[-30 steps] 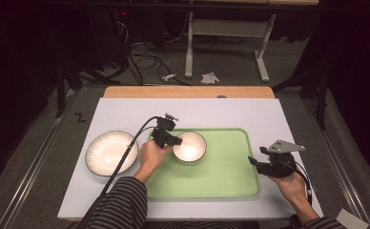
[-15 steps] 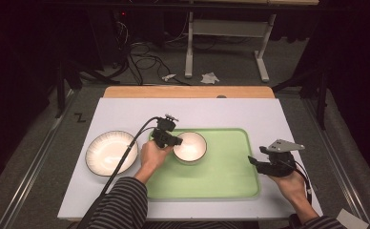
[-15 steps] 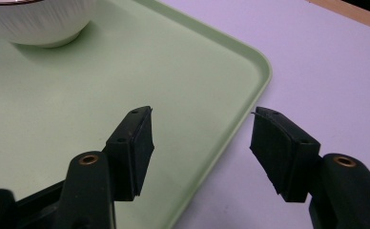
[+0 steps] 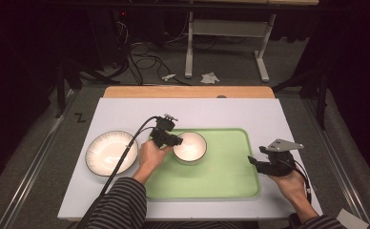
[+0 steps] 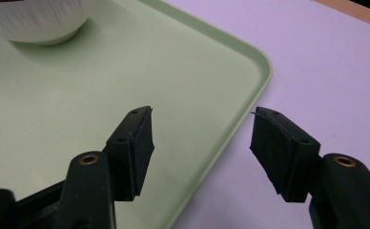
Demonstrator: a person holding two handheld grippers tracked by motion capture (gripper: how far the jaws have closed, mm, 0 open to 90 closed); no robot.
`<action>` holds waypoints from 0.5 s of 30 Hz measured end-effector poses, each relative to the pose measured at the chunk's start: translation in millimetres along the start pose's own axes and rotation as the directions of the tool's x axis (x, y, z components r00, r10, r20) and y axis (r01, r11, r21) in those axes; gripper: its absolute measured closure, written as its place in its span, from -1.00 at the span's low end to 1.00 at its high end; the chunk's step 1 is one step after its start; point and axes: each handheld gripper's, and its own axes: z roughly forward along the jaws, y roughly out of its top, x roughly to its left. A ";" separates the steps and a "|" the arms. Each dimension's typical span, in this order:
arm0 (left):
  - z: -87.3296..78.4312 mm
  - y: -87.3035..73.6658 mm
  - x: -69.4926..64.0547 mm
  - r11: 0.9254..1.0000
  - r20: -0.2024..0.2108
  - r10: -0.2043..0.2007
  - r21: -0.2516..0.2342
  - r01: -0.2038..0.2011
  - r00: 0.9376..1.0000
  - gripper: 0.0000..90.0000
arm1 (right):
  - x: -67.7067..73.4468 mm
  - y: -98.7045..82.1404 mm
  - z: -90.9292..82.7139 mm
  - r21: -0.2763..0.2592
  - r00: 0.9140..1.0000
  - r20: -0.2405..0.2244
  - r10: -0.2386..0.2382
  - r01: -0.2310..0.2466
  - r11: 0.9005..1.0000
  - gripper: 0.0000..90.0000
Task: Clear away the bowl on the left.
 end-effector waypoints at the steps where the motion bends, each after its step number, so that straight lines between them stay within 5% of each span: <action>1: 0.0 0.0 0.0 1.000 0.000 0.000 0.000 0.000 1.000 0.53 | -0.2 0.4 0.4 0.001 1.000 0.001 -0.001 0.001 1.000 -0.08; 5: -6.6 -0.7 -1.3 1.000 -0.004 0.020 0.002 -0.020 1.000 0.49 | 0.8 0.6 0.2 0.005 1.000 0.001 0.001 -0.001 1.000 -0.08; 10: -10.1 -2.5 -5.5 1.000 -0.010 0.023 0.005 -0.023 1.000 0.75 | 0.6 -0.1 -1.0 0.002 1.000 0.000 0.000 0.000 1.000 -0.08; 15: -8.3 -3.3 -5.9 0.999 -0.011 0.035 -0.006 -0.035 0.999 0.80 | 2.6 -0.1 2.3 0.024 1.000 -0.018 -0.003 0.003 1.000 -0.09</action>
